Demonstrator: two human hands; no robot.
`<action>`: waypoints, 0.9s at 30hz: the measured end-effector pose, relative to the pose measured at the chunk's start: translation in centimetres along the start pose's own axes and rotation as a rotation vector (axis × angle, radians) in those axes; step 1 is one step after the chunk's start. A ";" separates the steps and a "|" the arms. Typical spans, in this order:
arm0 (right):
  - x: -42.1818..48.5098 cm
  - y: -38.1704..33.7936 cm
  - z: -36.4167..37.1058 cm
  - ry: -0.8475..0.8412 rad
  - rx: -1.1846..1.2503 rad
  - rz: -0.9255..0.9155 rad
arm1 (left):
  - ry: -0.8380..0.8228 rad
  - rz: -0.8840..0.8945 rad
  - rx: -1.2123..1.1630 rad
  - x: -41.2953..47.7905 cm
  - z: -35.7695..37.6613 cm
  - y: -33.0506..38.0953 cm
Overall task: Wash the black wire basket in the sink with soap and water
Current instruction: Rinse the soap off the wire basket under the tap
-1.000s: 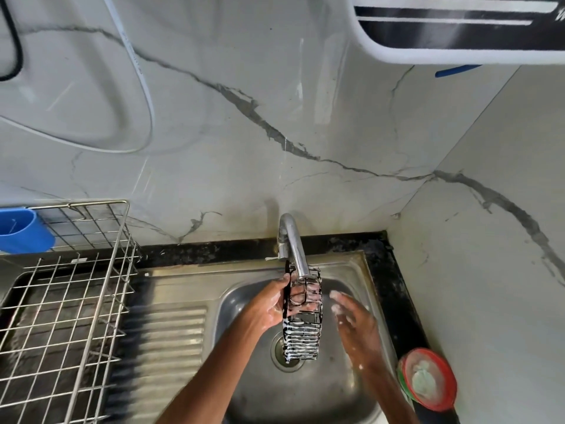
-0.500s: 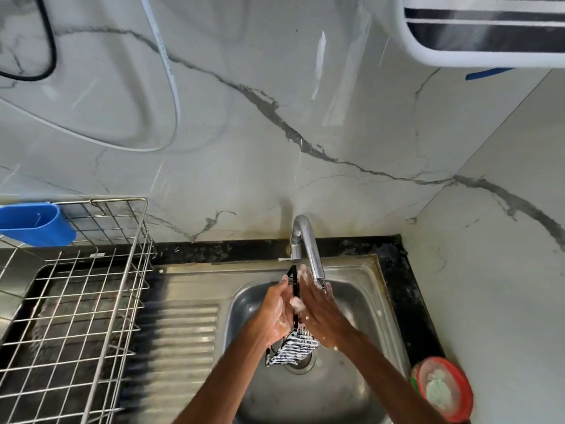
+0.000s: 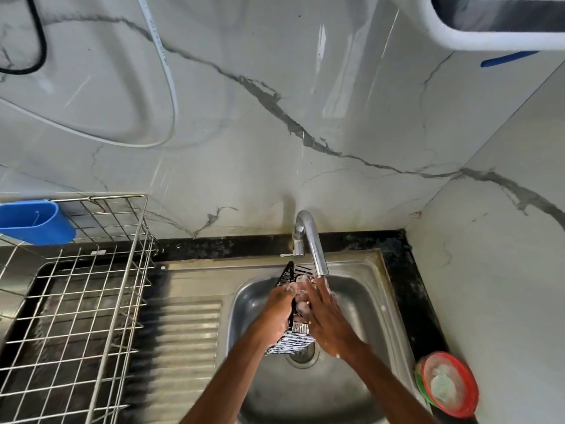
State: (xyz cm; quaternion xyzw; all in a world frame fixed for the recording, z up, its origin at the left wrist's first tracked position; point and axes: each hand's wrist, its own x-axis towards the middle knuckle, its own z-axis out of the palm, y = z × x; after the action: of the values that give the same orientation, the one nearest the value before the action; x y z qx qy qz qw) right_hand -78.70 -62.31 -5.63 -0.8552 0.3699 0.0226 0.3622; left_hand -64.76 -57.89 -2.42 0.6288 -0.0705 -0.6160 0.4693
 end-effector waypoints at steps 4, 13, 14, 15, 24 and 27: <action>1.6 -1.4 -2.4 0.094 0.190 0.129 | 0.144 0.177 0.287 0.5 0.2 -0.3; 3.6 -0.9 -4.5 0.310 0.268 0.333 | 0.027 0.250 0.758 -1.1 -0.7 0.7; 3.7 -0.8 -4.7 0.321 0.251 0.329 | 0.055 0.255 0.782 -1.1 -0.9 0.6; 3.7 -0.7 -4.8 0.330 0.242 0.322 | 0.077 0.258 0.779 -1.0 -1.1 0.4; 4.8 -0.2 -5.1 0.310 0.226 0.344 | 0.119 0.216 0.327 -1.4 0.3 -2.3; 5.3 0.0 -6.3 0.219 0.174 0.356 | 0.075 0.210 0.259 -1.8 0.9 -2.0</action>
State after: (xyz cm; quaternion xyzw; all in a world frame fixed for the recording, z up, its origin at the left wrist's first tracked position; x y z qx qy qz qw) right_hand -76.32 -69.62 -2.61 -0.7393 0.5526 -0.0388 0.3828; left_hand -66.92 -56.07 -2.34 0.6959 -0.1968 -0.5254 0.4483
